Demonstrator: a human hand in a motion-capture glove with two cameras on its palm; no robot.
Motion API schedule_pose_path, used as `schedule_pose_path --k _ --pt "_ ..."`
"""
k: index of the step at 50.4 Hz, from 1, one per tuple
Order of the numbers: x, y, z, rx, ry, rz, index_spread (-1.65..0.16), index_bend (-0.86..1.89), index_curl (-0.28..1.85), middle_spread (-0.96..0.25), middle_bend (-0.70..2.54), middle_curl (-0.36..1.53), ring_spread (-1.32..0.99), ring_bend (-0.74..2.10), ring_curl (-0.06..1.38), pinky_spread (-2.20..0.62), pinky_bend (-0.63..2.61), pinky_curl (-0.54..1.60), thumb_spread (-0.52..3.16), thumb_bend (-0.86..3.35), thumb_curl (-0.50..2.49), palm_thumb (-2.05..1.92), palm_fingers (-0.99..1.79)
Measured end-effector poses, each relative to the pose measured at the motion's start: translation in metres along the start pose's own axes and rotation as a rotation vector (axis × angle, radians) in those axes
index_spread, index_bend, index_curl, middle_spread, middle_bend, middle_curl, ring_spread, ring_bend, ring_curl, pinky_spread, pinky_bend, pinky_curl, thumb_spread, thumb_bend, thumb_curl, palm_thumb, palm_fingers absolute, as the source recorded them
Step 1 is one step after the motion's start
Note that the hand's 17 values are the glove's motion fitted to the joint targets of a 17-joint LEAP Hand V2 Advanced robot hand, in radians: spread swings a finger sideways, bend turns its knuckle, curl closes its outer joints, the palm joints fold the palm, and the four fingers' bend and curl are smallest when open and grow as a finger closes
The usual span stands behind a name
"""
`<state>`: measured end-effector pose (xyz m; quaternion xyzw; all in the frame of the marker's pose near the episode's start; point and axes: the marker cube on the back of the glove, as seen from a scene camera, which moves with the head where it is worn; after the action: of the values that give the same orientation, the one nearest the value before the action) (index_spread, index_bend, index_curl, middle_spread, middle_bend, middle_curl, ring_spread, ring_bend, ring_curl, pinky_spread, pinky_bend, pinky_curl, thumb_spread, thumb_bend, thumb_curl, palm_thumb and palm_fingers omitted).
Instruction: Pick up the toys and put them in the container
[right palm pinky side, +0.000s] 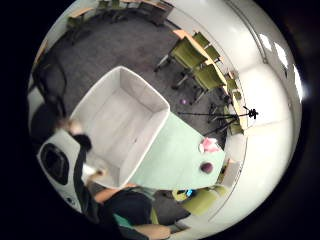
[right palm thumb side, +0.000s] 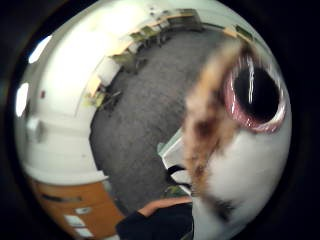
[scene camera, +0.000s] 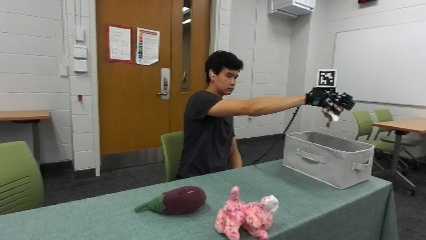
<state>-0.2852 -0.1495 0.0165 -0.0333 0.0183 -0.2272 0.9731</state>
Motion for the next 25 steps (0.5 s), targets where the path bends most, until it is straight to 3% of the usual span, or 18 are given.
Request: schedule_pose_path --k 3,4,5,7,11,17,20,25 --pt "0.005 -0.001 0.009 -0.085 0.056 0.111 -0.35 0.19 0.78 -0.36 0.90 0.57 -0.39 1.21 0.48 -0.46 0.96 0.42 0.64 0.06 0.94 0.47 0.90" --pt "0.005 -0.001 0.010 -0.092 0.051 0.122 -0.31 -0.09 0.71 -0.31 0.66 0.50 -0.37 1.10 0.45 -0.40 1.15 0.49 0.80 -0.10 0.82 0.22 0.18" --pt "0.005 -0.001 0.010 -0.092 0.039 0.128 -0.28 -0.07 0.76 -0.23 0.55 0.51 -0.29 0.99 0.48 -0.35 1.31 0.59 0.80 -0.17 0.78 0.08 -0.29" --pt "0.006 0.001 0.008 -0.083 0.031 0.119 -0.26 -0.07 0.69 -0.15 0.46 0.47 -0.22 0.83 0.45 -0.27 1.40 0.59 0.82 -0.16 0.72 -0.03 -0.48" --pt "0.012 0.012 0.000 -0.041 0.070 -0.034 -0.23 -0.06 0.49 -0.06 0.36 0.40 -0.14 0.57 0.31 -0.16 1.33 0.51 0.85 -0.13 0.63 -0.12 -0.47" --pt "-0.058 0.034 -0.033 -0.023 -0.069 0.003 -0.20 0.01 0.39 -0.01 0.26 0.37 -0.08 0.41 0.23 -0.08 1.16 0.45 0.88 -0.12 0.53 -0.14 -0.42" --pt "-0.037 0.049 -0.041 -0.007 -0.047 -0.040 -0.20 0.04 0.35 -0.01 0.22 0.36 -0.06 0.36 0.22 -0.06 1.10 0.42 0.89 -0.12 0.48 -0.15 -0.38" --pt "0.011 0.076 -0.053 0.007 -0.031 0.054 -0.19 0.05 0.30 -0.01 0.20 0.36 -0.05 0.28 0.22 -0.04 1.01 0.38 0.90 -0.12 0.42 -0.15 -0.31"
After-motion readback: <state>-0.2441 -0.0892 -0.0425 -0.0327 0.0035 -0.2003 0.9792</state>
